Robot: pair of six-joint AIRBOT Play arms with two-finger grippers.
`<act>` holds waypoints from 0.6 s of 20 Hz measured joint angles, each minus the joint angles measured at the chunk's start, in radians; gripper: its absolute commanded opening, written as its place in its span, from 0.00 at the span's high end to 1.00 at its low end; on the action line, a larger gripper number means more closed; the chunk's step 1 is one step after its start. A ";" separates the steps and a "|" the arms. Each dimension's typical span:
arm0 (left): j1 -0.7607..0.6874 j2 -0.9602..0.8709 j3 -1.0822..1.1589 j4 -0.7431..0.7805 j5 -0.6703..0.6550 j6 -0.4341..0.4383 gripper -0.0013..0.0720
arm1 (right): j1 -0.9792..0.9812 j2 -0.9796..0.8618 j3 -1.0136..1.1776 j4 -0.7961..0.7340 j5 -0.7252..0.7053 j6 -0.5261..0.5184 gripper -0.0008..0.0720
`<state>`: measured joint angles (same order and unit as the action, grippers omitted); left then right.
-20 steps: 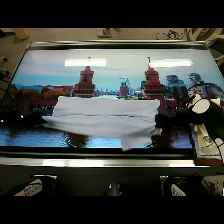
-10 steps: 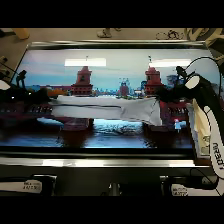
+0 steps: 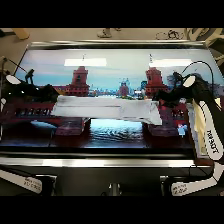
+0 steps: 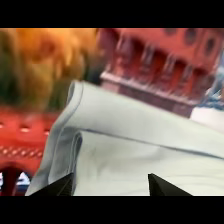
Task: Fold the shirts.
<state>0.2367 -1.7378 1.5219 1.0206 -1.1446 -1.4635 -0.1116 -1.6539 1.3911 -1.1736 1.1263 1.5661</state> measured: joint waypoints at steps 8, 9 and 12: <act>-0.008 0.218 0.047 0.000 -0.031 -0.003 0.21 | -0.013 -0.092 -0.074 0.122 0.136 -0.056 0.03; -0.021 0.246 0.048 -0.001 -0.036 -0.003 0.21 | 0.002 -0.101 -0.077 0.140 0.125 -0.054 0.23; -0.072 0.302 0.050 -0.001 -0.043 -0.003 0.68 | 0.044 -0.126 -0.078 0.168 0.072 -0.033 0.95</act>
<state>0.1650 -1.4357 1.5715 1.0199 -1.1881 -1.4666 -0.0677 -1.7802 1.3132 -1.0054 1.1980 1.5330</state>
